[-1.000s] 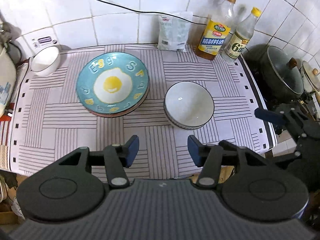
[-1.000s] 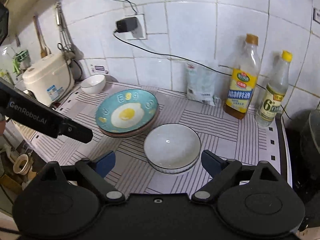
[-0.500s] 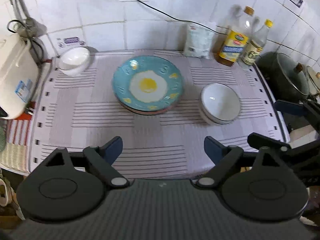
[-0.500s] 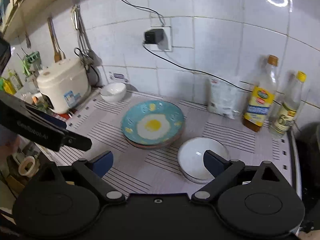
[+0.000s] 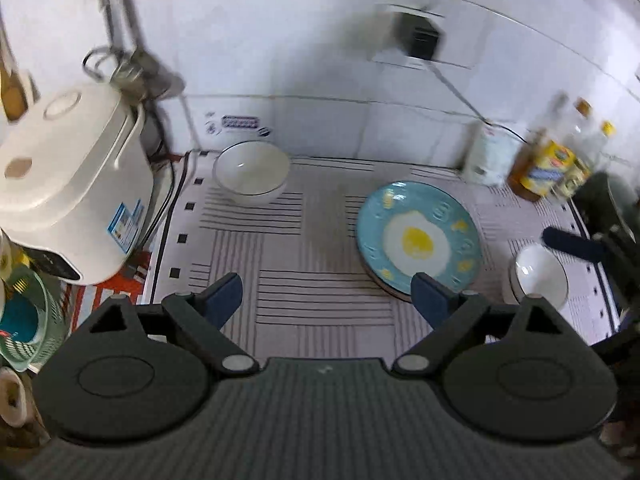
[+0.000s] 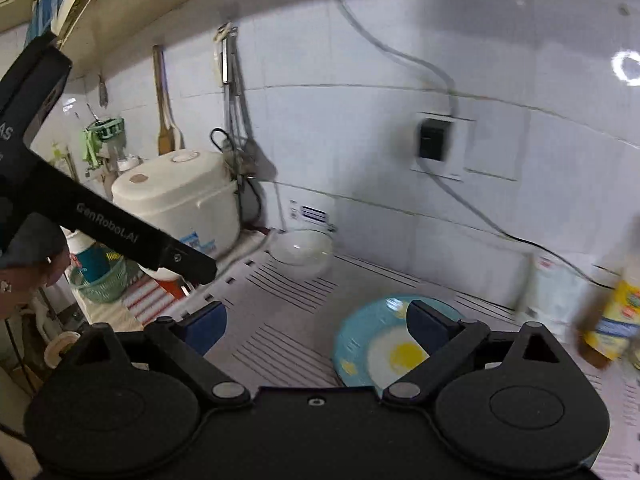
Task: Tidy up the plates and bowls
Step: 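Move the left gripper to the bowl by the rice cooker and grip it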
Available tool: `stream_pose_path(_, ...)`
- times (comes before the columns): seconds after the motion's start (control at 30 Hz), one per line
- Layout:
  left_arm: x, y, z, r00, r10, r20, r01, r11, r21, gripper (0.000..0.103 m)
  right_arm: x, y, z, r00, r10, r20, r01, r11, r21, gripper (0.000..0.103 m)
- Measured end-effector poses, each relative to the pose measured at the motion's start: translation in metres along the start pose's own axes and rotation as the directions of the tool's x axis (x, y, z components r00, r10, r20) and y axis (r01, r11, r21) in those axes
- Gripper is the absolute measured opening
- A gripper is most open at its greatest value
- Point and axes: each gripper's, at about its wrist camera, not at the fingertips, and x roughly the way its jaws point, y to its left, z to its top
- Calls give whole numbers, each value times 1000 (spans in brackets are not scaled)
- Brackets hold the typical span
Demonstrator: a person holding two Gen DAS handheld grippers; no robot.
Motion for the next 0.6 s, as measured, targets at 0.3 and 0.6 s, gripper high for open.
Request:
stream_pose_path(0.3, 60, 95, 29, 997, 53, 53, -48, 994, -96, 90, 126, -6, 3, 1000, -7, -21, 11, 989, 150, 90)
stream_pose_path(0.6, 143, 129, 52, 998, 36, 43, -27, 982, -187, 88, 224, -22, 20, 996, 10, -87, 13, 966, 257, 77)
